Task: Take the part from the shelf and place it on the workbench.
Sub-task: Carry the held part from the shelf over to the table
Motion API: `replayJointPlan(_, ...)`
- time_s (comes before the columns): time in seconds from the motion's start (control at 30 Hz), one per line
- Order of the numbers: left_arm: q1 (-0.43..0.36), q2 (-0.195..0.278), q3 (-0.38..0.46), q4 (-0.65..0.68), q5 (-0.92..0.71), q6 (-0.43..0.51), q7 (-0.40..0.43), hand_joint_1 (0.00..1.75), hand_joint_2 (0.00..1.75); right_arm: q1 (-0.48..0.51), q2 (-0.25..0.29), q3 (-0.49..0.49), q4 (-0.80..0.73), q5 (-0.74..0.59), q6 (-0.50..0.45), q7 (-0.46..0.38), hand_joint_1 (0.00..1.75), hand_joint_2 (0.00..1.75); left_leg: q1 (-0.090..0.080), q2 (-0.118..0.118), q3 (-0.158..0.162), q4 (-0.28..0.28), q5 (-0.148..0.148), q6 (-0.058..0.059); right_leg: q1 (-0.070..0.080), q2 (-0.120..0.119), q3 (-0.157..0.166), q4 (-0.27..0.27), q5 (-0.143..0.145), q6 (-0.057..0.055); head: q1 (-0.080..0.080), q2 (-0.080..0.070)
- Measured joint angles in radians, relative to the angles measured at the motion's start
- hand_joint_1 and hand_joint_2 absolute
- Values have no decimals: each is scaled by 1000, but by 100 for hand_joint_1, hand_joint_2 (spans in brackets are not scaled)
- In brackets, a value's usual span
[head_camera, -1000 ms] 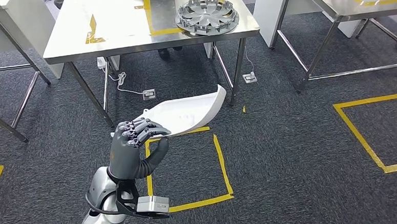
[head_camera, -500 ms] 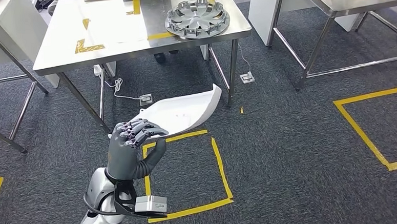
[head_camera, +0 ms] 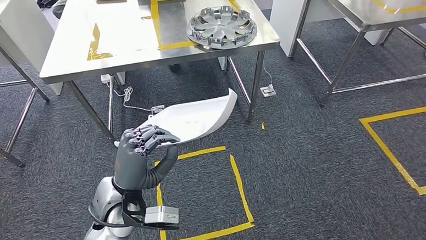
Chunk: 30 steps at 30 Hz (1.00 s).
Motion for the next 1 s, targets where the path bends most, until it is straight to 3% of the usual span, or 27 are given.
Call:
replayJointPlan(0.03, 0, 0, 0, 4, 0, -2, 0, 175, 175, 2, 0, -1, 0, 0, -1, 0, 0, 0, 0, 0, 11, 0, -10, -2, 0, 0, -10, -18, 14, -1, 0, 0)
replayJointPlan(0.07, -1, 0, 0, 8, 0, -4, -1, 175, 175, 3, 0, -1, 0, 0, -1, 1, 0, 0, 0, 0, 25, 0, -21, -5, -1, -1, -4, -67, 46, -2, 1, 0)
replayJointPlan(0.13, -1, 0, 0, 15, 0, -5, -2, 175, 175, 5, 0, -3, 0, 1, -1, -1, 0, 0, -1, 1, 49, 2, -46, -12, -1, -8, 25, -191, 142, -7, 1, 0)
replayJointPlan(0.2, -3, 0, -1, 19, 1, -5, -2, 175, 175, 7, 0, -5, 0, 2, -2, -5, 0, 0, -2, 2, 63, 1, -68, -24, 6, -17, 45, -246, 184, -20, 0, 0)
replayJointPlan(0.27, -4, 1, -1, 21, 1, -2, -4, 175, 175, 8, 1, -6, 0, 3, -2, -3, 0, 0, -1, 2, 79, 10, -71, -40, 11, -15, 64, -247, 165, -41, 0, 0)
replayJointPlan(0.33, -6, 1, -2, 20, 2, 5, -5, 175, 175, 7, 1, -7, 0, 5, -2, 5, 0, 0, 1, 3, 72, 68, -52, -53, 9, -9, 96, -252, 145, -57, -1, 0)
replayJointPlan(0.4, -7, 4, -3, 20, 4, 13, -5, 175, 175, 4, 1, -8, 0, 8, -2, 0, 0, 0, 4, 3, 5, 177, -47, -60, 7, -5, 131, -254, 119, -67, -5, 0)
replayJointPlan(0.47, -3, 9, -4, 20, 5, 19, -5, 175, 175, 4, 1, -8, 0, 9, -1, -11, 0, 0, 5, 3, -88, 276, -93, -65, 7, -2, 161, -255, 92, -73, -6, 0)
replayJointPlan(0.53, 4, 15, -4, 21, 7, 22, -5, 175, 175, 5, 1, -8, 0, 9, 0, -14, 0, 0, 5, 3, -160, 300, -141, -64, 7, 3, 195, -255, 63, -74, -6, 0)
replayJointPlan(0.57, 5, 17, -4, 21, 8, 24, -5, 175, 175, 5, 1, -8, 0, 10, 0, -14, 0, 0, 4, 3, -177, 276, -138, -60, 7, 5, 214, -255, 48, -73, -6, 0)
replayJointPlan(0.6, 6, 19, -4, 20, 10, 25, -5, 175, 175, 5, 2, -8, 0, 10, 0, -14, 0, 0, 3, 3, -184, 230, -103, -54, 7, 7, 234, -256, 33, -71, -6, 0)
replayJointPlan(0.67, 6, 22, -4, 21, 13, 27, -5, 175, 175, 4, 4, -8, 1, 12, 0, -15, 0, 0, -3, 3, -187, 113, 24, -42, 8, 11, 265, -259, 4, -65, -8, 0)
replayJointPlan(0.7, 7, 23, -4, 21, 15, 28, -5, 175, 175, 2, 6, -9, 1, 12, -1, -18, 0, 0, -6, 3, -184, 70, 71, -37, 9, 12, 279, -264, -12, -60, -8, 0)
replayJointPlan(0.73, 7, 24, -4, 20, 16, 28, -5, 175, 175, 1, 7, -9, 2, 12, -2, -19, 0, 0, -9, 1, -180, 44, 95, -34, 11, 14, 297, -271, -23, -55, -8, 0)
replayJointPlan(0.8, 4, 23, -5, 18, 18, 28, -5, 175, 175, -1, 7, -9, 2, 12, -4, -20, 0, 0, -6, -3, -152, 22, 95, -25, 15, 13, 323, -266, -19, -42, -7, 0)
replayJointPlan(0.83, 1, 22, -5, 18, 19, 28, -5, 175, 175, -2, 7, -10, 2, 12, -5, -16, 0, 0, -3, -3, -132, 13, 96, -19, 16, 11, 324, -243, -5, -36, -6, 0)
replayJointPlan(0.9, -3, 20, -5, 18, 20, 28, -5, 175, 175, -3, 6, -10, 2, 12, -5, -12, 0, 0, 0, -1, -87, 3, 91, -5, 15, 7, 274, -145, 11, -28, -3, 0)
replayJointPlan(0.93, -4, 20, -5, 19, 21, 28, -5, 175, 175, -3, 6, -10, 2, 12, -5, -11, 0, 0, -1, 0, -69, 1, 78, -1, 14, 5, 231, -88, -2, -25, -1, 0)
replayJointPlan(1.0, -3, 19, -5, 20, 21, 28, -5, 175, 175, -1, 6, -11, 2, 12, -5, -11, 0, 0, -2, -3, -40, 0, 51, 5, 14, 4, 140, -17, -72, -19, 0, 0)
